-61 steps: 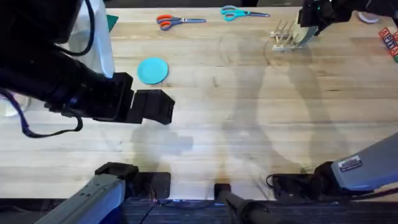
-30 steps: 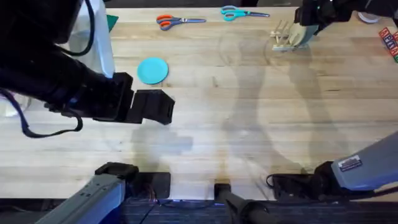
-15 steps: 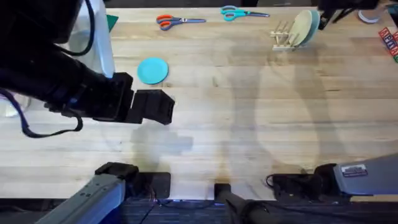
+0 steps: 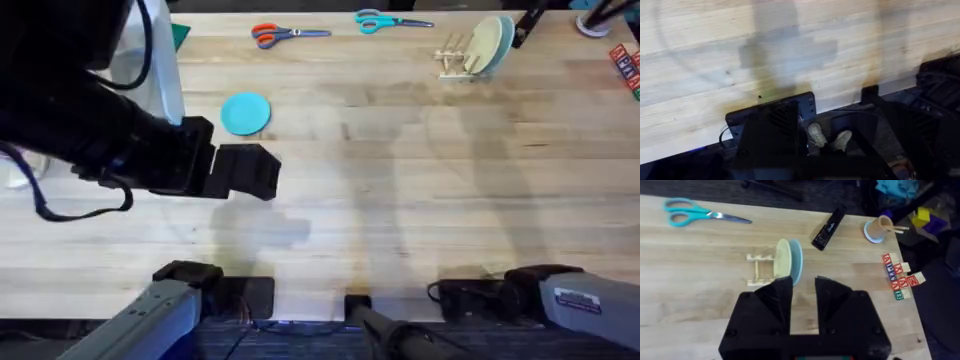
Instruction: Pick up the plates from the table one by one and place each into a slot on the dish rack.
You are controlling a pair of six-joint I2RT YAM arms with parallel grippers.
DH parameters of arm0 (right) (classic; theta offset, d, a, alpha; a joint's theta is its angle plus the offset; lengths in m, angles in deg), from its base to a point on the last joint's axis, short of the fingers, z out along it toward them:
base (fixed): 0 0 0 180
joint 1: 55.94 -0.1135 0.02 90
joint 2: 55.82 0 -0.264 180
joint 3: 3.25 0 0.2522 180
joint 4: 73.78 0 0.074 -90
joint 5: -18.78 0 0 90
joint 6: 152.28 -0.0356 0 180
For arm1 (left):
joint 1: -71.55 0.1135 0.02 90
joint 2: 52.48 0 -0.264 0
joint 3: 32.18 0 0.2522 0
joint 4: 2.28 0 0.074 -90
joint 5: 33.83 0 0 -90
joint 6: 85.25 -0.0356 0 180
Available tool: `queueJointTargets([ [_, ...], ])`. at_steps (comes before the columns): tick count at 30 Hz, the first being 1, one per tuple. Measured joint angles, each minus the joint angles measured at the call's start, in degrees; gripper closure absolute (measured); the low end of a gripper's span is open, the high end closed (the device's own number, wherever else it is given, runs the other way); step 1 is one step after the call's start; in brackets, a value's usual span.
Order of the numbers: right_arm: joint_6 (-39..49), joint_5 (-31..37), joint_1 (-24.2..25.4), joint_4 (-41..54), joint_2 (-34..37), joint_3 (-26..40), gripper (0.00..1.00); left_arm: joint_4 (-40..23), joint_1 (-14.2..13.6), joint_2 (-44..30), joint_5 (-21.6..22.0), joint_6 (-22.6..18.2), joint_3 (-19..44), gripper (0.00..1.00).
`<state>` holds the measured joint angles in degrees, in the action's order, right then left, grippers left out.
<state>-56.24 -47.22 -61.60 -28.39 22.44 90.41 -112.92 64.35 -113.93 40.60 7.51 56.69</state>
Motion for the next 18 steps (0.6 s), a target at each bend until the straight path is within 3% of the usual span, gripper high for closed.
queueJointTargets([
  [4,0.02,-2.18,-1.49,3.63,-3.83,0.02,0.704,-0.01,0.00,0.00,0.00,0.00,0.00,0.008],
  [11,1.30,-11.95,-1.67,9.47,-9.93,0.11,0.696,0.00,0.00,0.00,0.00,0.00,0.00,0.008],
  [13,1.73,-14.99,-1.67,9.92,-10.87,0.11,0.654,-0.01,0.00,0.00,0.00,0.00,0.00,0.008],
  [15,1.90,-17.82,-1.67,10.43,-11.66,0.11,0.551,0.01,0.00,0.00,0.00,0.00,0.00,0.008],
  [18,2.15,-21.33,-1.67,11.44,-12.57,0.11,0.136,0.00,0.00,0.00,0.00,0.00,0.00,0.008],
])
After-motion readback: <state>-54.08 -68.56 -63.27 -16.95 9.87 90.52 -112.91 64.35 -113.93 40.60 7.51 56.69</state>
